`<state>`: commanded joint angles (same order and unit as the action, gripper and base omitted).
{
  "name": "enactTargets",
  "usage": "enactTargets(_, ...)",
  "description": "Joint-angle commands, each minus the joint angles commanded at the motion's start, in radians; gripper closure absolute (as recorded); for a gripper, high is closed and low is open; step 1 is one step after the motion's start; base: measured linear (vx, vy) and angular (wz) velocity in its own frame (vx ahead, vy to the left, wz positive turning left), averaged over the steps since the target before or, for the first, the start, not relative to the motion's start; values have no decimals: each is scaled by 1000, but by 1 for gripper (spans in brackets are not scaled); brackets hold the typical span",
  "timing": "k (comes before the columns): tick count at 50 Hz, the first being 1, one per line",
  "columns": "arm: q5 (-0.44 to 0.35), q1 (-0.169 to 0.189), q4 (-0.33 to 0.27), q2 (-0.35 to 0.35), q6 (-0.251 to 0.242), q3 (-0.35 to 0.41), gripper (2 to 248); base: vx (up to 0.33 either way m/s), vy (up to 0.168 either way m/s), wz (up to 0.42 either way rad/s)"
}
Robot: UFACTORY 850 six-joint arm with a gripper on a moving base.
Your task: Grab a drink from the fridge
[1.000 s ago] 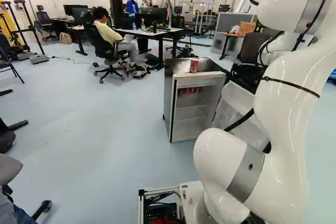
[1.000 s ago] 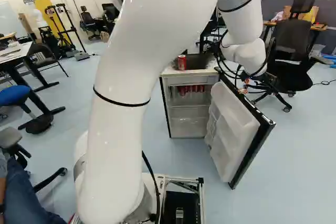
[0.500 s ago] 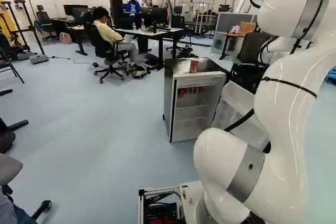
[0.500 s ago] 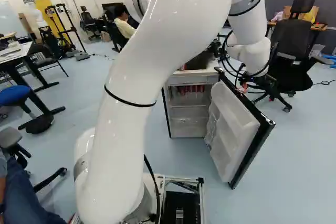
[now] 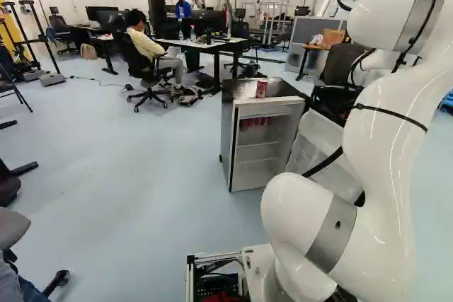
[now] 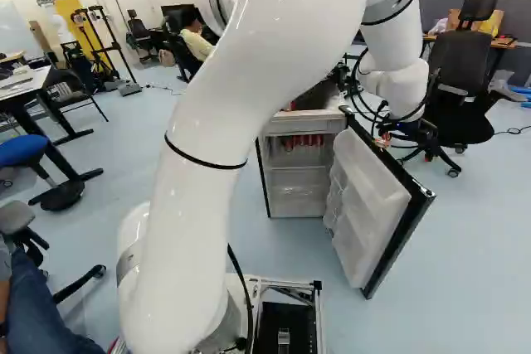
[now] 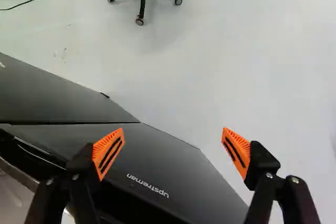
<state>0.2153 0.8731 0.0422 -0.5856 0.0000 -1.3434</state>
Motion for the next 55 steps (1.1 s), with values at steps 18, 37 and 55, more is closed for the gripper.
enactTargets(18,18,7,0,25,0,35,3,0,0,0)
enactTargets(37,42,9,0,61,0,85,3,0,0,0)
enactTargets(55,65,7,0,101,0,140,3,0,0,0)
